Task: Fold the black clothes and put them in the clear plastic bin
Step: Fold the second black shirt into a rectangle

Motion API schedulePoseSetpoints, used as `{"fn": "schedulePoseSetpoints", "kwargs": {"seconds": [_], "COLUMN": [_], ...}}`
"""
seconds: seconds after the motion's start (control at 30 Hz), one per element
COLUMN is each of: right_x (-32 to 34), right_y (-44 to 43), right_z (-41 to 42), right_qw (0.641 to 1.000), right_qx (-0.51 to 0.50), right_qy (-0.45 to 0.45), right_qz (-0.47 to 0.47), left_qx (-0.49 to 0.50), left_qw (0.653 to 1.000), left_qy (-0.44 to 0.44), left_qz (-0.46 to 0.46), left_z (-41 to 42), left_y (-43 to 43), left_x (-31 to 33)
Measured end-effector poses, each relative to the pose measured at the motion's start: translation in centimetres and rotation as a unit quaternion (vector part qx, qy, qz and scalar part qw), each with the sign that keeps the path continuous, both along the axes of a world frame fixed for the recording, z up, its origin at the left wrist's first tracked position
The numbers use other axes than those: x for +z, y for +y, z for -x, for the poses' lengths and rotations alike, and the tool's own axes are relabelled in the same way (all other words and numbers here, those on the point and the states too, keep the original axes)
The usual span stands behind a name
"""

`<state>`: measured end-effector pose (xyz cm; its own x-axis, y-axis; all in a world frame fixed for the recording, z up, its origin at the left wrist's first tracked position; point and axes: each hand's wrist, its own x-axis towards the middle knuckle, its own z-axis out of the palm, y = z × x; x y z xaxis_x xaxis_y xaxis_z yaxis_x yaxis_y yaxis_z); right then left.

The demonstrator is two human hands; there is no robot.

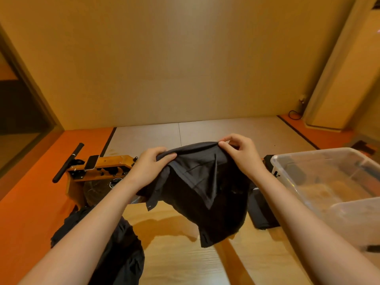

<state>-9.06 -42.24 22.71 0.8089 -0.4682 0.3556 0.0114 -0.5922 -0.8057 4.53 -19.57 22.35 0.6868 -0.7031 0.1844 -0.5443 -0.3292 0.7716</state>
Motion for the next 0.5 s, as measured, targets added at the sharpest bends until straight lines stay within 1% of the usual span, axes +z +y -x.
{"fn": "schedulePoseSetpoints", "kwargs": {"seconds": [0.03,0.1,0.17,0.2,0.27,0.33,0.4,0.5], "right_x": [-0.1,-1.7,-5.2,-7.3,-11.8,-15.7,-18.3,-20.7], "right_y": [-0.2,-0.6,-0.8,-0.5,0.7,2.2,3.7,5.9], "right_z": [0.0,-0.2,-0.5,-0.5,0.2,1.3,2.3,2.9], "right_qw": [1.0,1.0,0.995,0.989,0.973,0.956,0.939,0.928], "right_qx": [-0.003,-0.009,-0.021,-0.027,-0.006,0.04,0.086,0.141], "right_qy": [-0.001,0.028,0.094,0.138,0.219,0.274,0.307,0.329], "right_qz": [0.001,0.006,0.035,0.055,0.072,0.1,0.126,0.105], "left_qx": [-0.007,-0.047,-0.069,-0.06,-0.015,0.009,0.013,0.007], "left_qw": [1.0,0.996,0.978,0.968,0.951,0.937,0.935,0.937], "left_qy": [0.003,0.076,0.165,0.192,0.196,0.19,0.182,0.161], "left_qz": [0.0,-0.03,-0.105,-0.15,-0.237,-0.293,-0.305,-0.311], "left_z": [0.2,0.1,-0.2,-0.5,-0.8,-0.3,0.7,2.2], "left_y": [-0.3,-0.6,-0.8,-0.8,-0.3,0.8,2.1,3.5], "left_x": [0.3,-0.4,-3.3,-5.6,-11.2,-16.1,-19.3,-22.0]}}
